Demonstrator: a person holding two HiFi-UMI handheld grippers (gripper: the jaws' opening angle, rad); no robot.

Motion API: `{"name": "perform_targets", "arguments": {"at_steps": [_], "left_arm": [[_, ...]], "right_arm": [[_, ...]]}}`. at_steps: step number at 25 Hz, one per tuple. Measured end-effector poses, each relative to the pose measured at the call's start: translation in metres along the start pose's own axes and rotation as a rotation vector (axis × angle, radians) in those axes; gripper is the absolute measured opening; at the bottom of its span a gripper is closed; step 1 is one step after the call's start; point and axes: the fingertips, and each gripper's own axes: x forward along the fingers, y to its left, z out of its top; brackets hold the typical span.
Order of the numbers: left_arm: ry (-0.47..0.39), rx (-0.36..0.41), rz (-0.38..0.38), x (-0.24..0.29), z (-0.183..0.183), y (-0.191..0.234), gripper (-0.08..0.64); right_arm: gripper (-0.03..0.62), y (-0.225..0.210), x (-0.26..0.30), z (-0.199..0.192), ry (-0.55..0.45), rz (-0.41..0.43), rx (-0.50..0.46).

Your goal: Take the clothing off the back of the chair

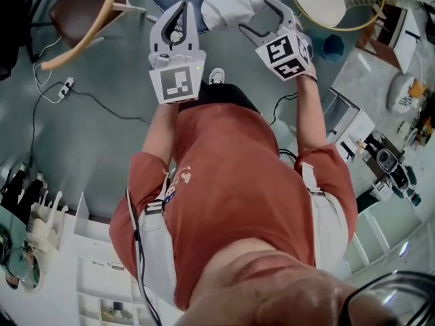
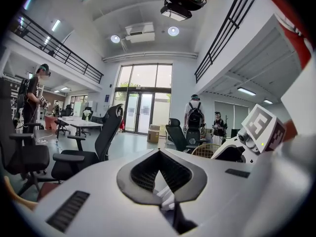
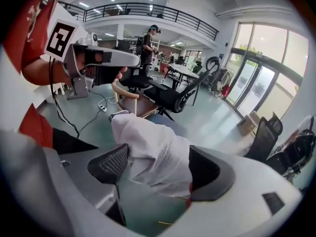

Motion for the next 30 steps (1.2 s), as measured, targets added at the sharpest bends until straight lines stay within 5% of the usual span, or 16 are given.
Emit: {"name": "perform_targets", "arguments": {"at_steps": [18,30], "left_arm": [[0.039,-0.031,0.024,0.026,-0.017,0.029,0.014],[0.027,-0.046,0.031,0.022,-0.013,0.03,0.014]], "right_arm": [[0.393,-0.014,0.048,-0.016,0.278,0.18,-0.033],[0.344,-0.015,0.048,-0.015,0.252,0.102,-0.164]]}}
